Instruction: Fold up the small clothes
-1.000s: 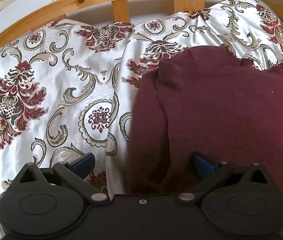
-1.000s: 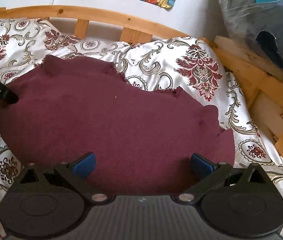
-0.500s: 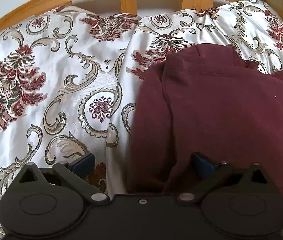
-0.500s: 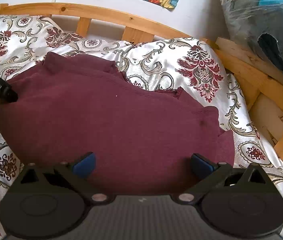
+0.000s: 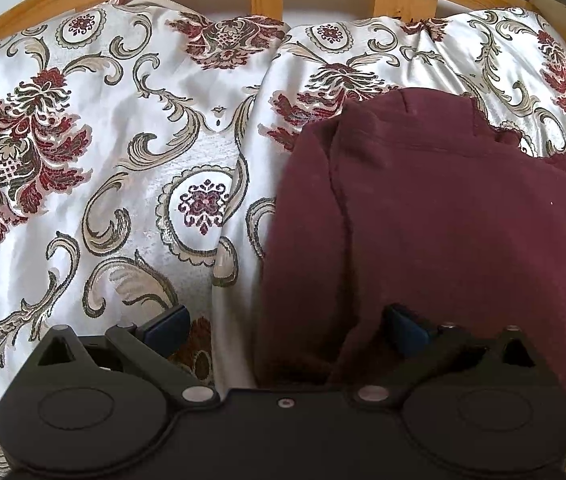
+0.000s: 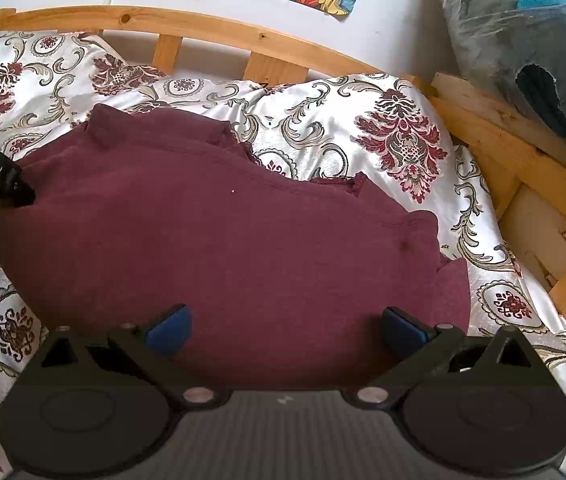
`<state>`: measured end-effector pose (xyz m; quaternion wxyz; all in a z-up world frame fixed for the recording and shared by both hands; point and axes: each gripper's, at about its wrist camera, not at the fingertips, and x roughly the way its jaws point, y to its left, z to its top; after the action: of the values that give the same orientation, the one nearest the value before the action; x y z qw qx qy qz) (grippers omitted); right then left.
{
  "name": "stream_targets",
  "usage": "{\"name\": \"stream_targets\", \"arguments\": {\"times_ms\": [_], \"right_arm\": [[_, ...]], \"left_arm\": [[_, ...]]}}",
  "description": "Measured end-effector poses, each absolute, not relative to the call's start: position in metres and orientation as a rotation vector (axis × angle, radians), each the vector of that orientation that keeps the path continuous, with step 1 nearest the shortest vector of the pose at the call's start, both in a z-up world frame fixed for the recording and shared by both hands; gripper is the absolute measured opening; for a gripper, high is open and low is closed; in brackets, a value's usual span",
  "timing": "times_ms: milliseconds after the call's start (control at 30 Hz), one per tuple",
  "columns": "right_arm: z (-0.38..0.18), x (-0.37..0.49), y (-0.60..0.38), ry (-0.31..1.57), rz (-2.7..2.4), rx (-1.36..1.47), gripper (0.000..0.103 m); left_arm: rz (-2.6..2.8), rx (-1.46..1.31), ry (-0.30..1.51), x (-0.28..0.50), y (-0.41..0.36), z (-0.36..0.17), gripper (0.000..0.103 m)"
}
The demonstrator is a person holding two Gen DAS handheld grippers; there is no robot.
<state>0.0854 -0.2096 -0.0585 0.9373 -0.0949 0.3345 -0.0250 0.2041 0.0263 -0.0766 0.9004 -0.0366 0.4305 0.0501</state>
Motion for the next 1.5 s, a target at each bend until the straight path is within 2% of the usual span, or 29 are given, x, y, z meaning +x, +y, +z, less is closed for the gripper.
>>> {"name": "stream_targets", "arguments": {"times_ms": [500, 867, 1200, 1333, 1500], "right_arm": [[-0.059, 0.086, -0.210, 0.686, -0.051, -0.189, 0.103], [-0.061, 0.087, -0.210, 0.688, -0.055, -0.182, 0.103], [-0.055, 0.085, -0.208, 0.662, -0.069, -0.110, 0.103], [-0.051, 0.083, -0.206, 0.637, -0.060, -0.091, 0.103], [-0.047, 0.083, -0.197, 0.578, -0.055, -0.050, 0.103]], "left_arm": [[-0.131, -0.103, 0.723, 0.215, 0.038, -0.066, 0.102], [-0.215, -0.081, 0.788, 0.249, 0.046, -0.079, 0.101], [-0.292, -0.168, 0.830, 0.244, 0.053, -0.078, 0.077], [-0.279, -0.263, 0.858, 0.250, 0.066, -0.082, 0.075], [-0.280, -0.247, 0.869, 0.250, 0.063, -0.083, 0.076]]}}
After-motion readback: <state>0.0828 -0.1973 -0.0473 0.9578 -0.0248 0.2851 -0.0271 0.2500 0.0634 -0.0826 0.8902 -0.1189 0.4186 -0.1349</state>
